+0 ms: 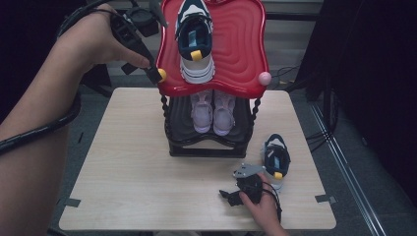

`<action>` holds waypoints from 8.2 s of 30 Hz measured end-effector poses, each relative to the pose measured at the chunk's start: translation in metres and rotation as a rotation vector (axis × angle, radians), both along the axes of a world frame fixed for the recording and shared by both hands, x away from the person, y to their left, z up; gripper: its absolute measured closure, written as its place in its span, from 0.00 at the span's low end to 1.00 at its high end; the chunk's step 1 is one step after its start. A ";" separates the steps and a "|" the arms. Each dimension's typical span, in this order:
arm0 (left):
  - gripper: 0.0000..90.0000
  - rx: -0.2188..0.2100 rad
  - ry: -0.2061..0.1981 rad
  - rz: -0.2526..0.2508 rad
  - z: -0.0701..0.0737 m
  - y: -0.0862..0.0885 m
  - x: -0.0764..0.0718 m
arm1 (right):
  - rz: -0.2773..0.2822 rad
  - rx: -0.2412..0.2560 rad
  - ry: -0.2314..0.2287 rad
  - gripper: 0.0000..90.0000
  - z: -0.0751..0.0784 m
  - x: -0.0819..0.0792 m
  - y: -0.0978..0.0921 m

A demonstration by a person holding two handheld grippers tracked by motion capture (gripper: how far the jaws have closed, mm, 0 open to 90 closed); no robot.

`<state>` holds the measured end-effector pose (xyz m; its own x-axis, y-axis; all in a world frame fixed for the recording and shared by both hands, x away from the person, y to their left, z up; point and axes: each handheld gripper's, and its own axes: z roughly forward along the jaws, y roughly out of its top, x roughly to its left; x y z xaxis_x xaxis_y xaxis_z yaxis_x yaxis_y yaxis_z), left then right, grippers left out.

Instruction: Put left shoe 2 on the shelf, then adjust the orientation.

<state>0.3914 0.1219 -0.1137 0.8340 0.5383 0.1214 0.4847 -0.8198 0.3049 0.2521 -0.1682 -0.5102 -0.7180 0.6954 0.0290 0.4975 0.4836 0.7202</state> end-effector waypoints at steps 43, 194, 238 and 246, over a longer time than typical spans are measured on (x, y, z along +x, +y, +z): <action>0.23 -0.020 0.140 0.041 -0.087 0.059 -0.007 | 0.000 -0.002 0.002 0.13 0.000 0.000 0.000; 0.00 -0.449 -0.164 0.085 -0.397 0.086 -0.061 | 0.264 -0.297 0.217 0.33 0.127 0.023 -0.038; 0.00 -0.452 -0.163 0.084 -0.397 0.086 -0.061 | 0.255 -0.536 0.464 0.42 0.102 0.043 -0.078; 0.00 -0.452 -0.162 0.083 -0.397 0.087 -0.061 | 0.269 -0.561 0.483 0.50 0.102 0.047 -0.075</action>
